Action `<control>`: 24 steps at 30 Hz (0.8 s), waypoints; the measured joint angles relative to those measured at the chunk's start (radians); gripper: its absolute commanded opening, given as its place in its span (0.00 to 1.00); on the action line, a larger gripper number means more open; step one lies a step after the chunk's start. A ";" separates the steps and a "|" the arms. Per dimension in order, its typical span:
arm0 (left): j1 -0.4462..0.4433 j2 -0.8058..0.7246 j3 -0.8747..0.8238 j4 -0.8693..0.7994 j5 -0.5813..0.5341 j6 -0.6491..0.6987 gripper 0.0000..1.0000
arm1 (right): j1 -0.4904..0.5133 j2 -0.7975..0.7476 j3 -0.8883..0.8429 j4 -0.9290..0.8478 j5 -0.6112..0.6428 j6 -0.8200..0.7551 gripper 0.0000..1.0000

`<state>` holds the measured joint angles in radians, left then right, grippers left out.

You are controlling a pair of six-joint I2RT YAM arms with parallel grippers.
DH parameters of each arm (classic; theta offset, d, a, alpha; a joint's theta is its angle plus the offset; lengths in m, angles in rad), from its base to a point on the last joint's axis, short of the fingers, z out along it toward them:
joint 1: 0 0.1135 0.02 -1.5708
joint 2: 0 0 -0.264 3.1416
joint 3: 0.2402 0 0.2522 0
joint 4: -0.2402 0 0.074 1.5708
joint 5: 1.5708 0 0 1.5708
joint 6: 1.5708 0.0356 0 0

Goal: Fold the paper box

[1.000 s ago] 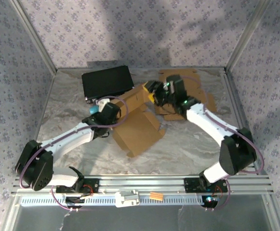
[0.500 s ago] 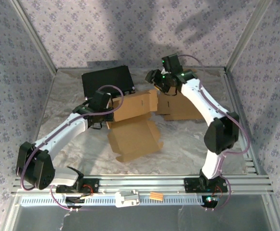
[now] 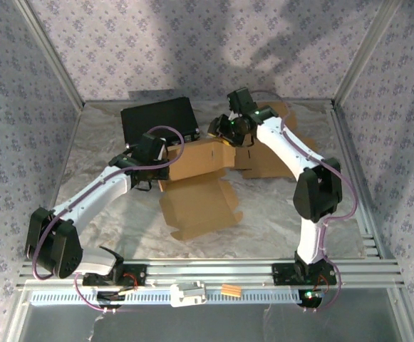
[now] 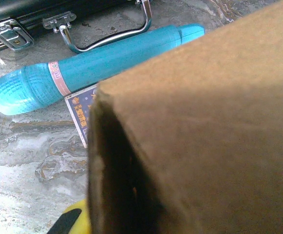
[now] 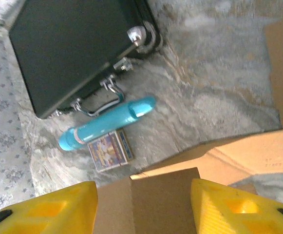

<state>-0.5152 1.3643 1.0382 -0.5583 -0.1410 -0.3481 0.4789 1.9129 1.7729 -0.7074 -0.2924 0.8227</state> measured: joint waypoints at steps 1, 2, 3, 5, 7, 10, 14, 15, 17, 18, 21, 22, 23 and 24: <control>0.000 0.000 0.000 0.000 0.000 0.000 0.00 | 0.003 0.000 -0.010 0.000 -0.006 0.004 0.51; 0.000 0.000 0.000 0.000 0.002 0.000 0.00 | 0.007 0.000 -0.017 0.001 -0.011 0.010 0.50; 0.000 0.000 0.000 0.000 0.003 0.000 0.00 | 0.010 0.000 -0.023 0.001 -0.016 0.018 0.48; 0.000 0.001 0.000 -0.004 0.004 0.000 0.00 | 0.012 -0.001 -0.026 0.005 -0.024 0.032 0.46; 0.000 0.005 0.001 -0.003 0.008 0.000 0.00 | 0.013 -0.004 -0.027 0.011 -0.037 0.050 0.41; 0.000 0.007 0.001 -0.003 0.015 0.000 0.00 | 0.013 -0.013 -0.036 0.035 -0.053 0.084 0.36; -0.002 0.007 0.002 -0.003 0.018 0.000 0.00 | 0.010 -0.025 -0.064 0.076 -0.088 0.146 0.31; -0.002 0.007 0.002 -0.003 0.019 0.000 0.00 | 0.009 -0.028 -0.075 0.091 -0.096 0.164 0.30; -0.002 0.007 0.002 -0.003 0.018 0.000 0.00 | 0.005 -0.032 -0.093 0.114 -0.110 0.198 0.27; -0.002 0.007 0.002 -0.003 0.018 0.000 0.00 | 0.001 -0.037 -0.104 0.127 -0.117 0.216 0.26; -0.002 0.007 0.002 -0.001 0.022 -0.001 0.00 | -0.013 -0.058 -0.133 0.148 -0.129 0.259 0.31; -0.002 0.007 0.002 0.002 0.022 -0.001 0.00 | -0.021 -0.068 -0.141 0.153 -0.132 0.269 0.36; -0.002 0.007 0.002 0.004 0.023 -0.001 0.00 | -0.027 -0.075 -0.147 0.159 -0.135 0.279 0.41; -0.002 0.007 0.002 0.005 0.023 -0.001 0.00 | -0.037 -0.087 -0.156 0.166 -0.137 0.283 0.47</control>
<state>-0.5171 1.3712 1.0401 -0.5537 -0.1184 -0.3492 0.4416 1.8256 1.6173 -0.5419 -0.4290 1.1053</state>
